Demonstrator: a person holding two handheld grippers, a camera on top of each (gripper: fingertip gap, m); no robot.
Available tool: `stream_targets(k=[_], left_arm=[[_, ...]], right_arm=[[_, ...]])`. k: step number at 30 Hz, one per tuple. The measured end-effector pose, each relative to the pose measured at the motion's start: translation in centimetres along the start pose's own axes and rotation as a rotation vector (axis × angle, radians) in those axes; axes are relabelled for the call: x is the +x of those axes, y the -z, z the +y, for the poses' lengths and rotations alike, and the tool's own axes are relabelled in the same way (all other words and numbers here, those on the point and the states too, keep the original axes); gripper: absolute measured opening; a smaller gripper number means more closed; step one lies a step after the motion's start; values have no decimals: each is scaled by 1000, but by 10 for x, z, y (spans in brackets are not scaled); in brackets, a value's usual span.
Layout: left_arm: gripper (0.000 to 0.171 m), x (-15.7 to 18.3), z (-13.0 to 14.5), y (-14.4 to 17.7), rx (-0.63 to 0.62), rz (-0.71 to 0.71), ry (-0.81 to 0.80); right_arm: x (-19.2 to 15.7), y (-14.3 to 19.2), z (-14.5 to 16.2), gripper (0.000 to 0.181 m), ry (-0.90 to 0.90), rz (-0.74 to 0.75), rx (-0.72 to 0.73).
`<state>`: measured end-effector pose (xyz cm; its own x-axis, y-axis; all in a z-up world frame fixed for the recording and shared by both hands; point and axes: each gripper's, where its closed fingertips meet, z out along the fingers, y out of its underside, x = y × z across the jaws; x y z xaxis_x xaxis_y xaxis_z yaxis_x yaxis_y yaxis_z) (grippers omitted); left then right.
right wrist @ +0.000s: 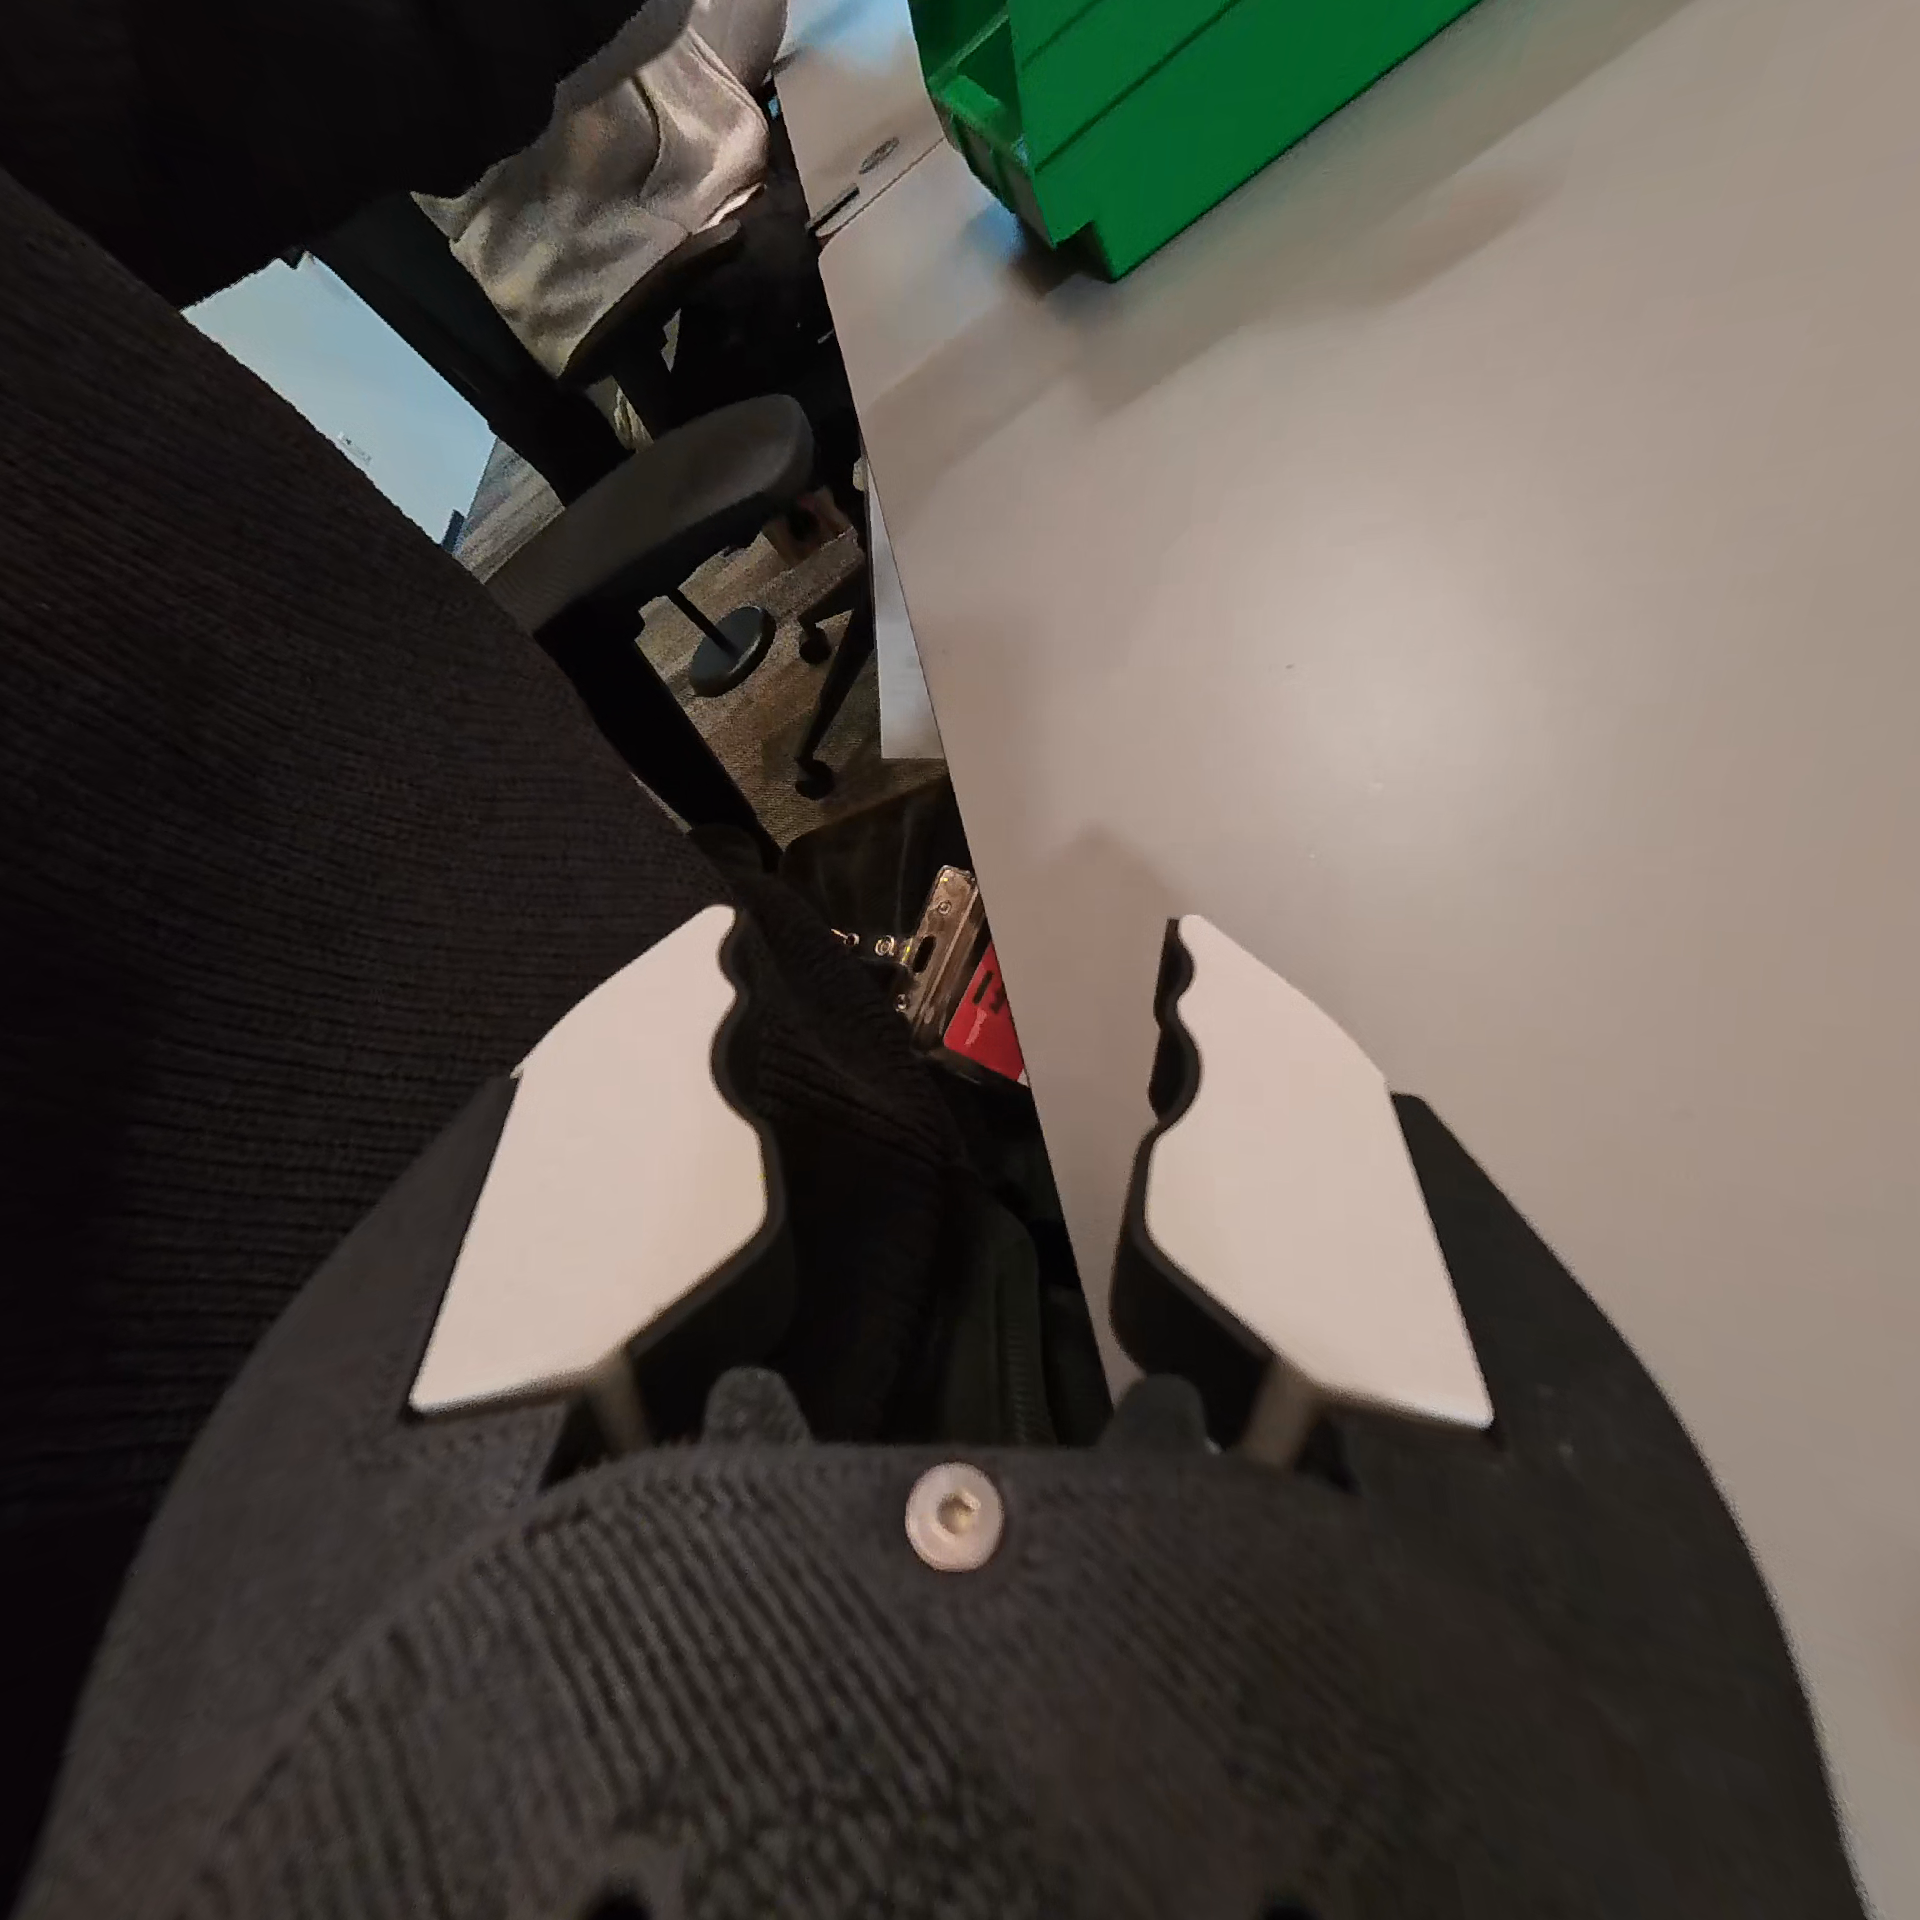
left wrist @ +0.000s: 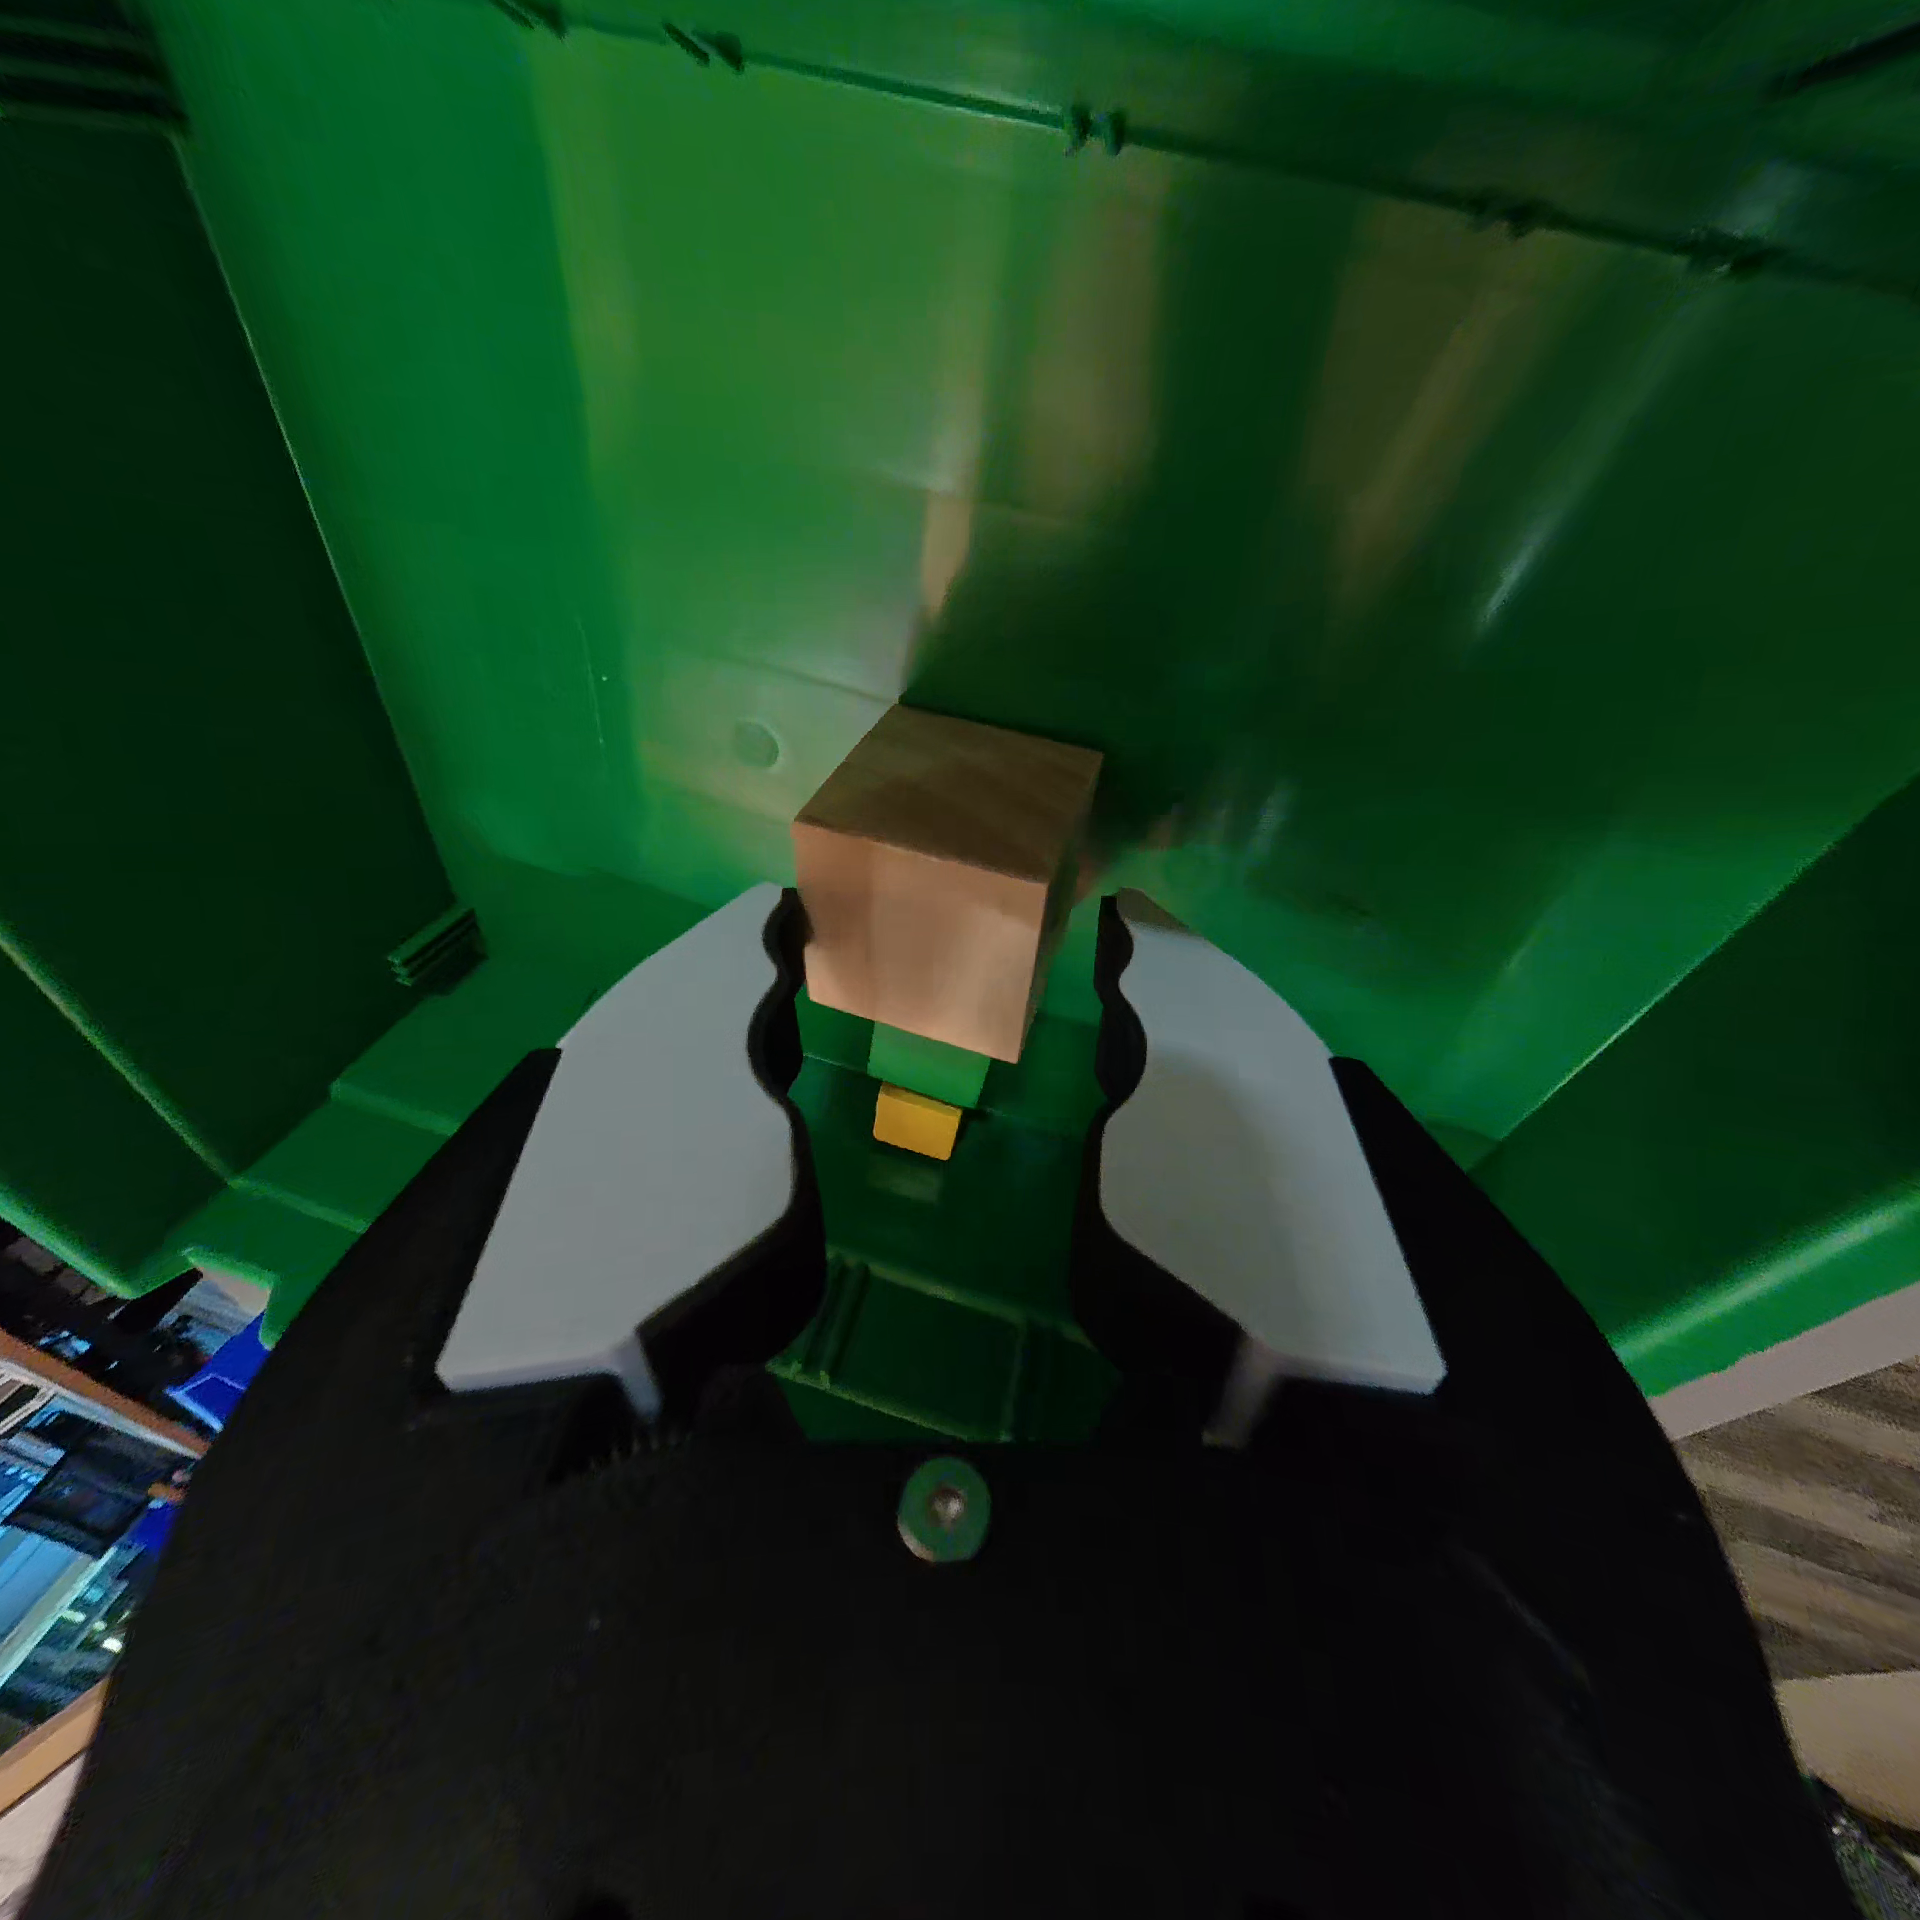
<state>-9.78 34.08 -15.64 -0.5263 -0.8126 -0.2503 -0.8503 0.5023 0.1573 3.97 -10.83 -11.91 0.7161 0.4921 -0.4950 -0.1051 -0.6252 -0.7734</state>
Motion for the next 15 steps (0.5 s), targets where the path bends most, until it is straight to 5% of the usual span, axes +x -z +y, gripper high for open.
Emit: stream_targets(k=[4, 8, 15], left_arm=[[49, 1, 4, -7, -27, -23, -8], [49, -4, -6, 6, 97, -11, 116], [48, -21, -59, 99, 717, 76, 558]], right_arm=[[0, 1, -1, 75, -1, -2, 6], [1, 1, -1, 74, -2, 3, 5], [5, 3, -5, 73, 2, 24, 25]])
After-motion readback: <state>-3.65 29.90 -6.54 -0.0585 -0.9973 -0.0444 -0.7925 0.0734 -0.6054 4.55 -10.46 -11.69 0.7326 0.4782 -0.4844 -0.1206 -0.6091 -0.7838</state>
